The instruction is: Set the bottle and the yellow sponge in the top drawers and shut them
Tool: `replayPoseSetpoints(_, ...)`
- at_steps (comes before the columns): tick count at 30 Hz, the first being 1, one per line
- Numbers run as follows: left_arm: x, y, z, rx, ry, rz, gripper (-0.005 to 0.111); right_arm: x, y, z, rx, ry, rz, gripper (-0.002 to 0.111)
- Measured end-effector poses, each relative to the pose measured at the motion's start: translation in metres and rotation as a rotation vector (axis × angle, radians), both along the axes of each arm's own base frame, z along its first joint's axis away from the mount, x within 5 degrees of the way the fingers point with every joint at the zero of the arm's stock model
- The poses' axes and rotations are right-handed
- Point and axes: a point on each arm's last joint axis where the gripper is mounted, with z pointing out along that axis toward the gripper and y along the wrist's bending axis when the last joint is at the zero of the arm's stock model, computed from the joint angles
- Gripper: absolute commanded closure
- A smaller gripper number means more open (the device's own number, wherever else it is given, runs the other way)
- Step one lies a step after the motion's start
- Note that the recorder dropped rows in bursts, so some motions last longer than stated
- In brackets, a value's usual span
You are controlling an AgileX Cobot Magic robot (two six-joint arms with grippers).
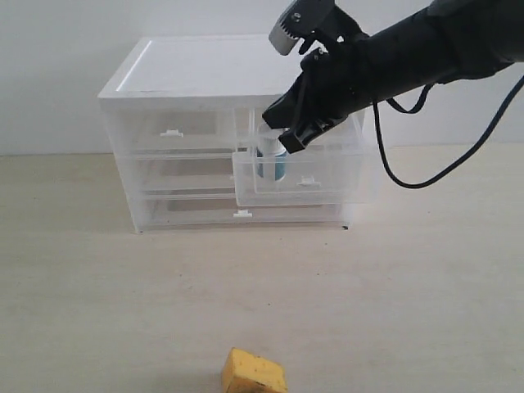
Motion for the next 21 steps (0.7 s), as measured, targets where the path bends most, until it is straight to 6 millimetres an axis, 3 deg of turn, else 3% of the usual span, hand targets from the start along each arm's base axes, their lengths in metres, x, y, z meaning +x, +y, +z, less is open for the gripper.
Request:
replayPoseSetpoints(5,0.000,0.000,0.000,0.000,0.000,0.000,0.102,0.014,-0.035,-0.004,-0.013,0.049,-0.068,0.108)
replayPoseSetpoints(9,0.000,0.000,0.000,0.000,0.000,0.000,0.102,0.018,-0.052,-0.005,-0.017,0.069,-0.096,0.108)
replayPoseSetpoints(16,0.000,0.000,0.000,0.000,0.000,0.000,0.102,0.017,-0.054,0.000,-0.011,0.064,-0.103,0.108)
replayPoseSetpoints(21,0.000,0.000,0.000,0.000,0.000,0.000,0.102,0.006,-0.055,0.018,0.035,0.081,-0.115,0.108)
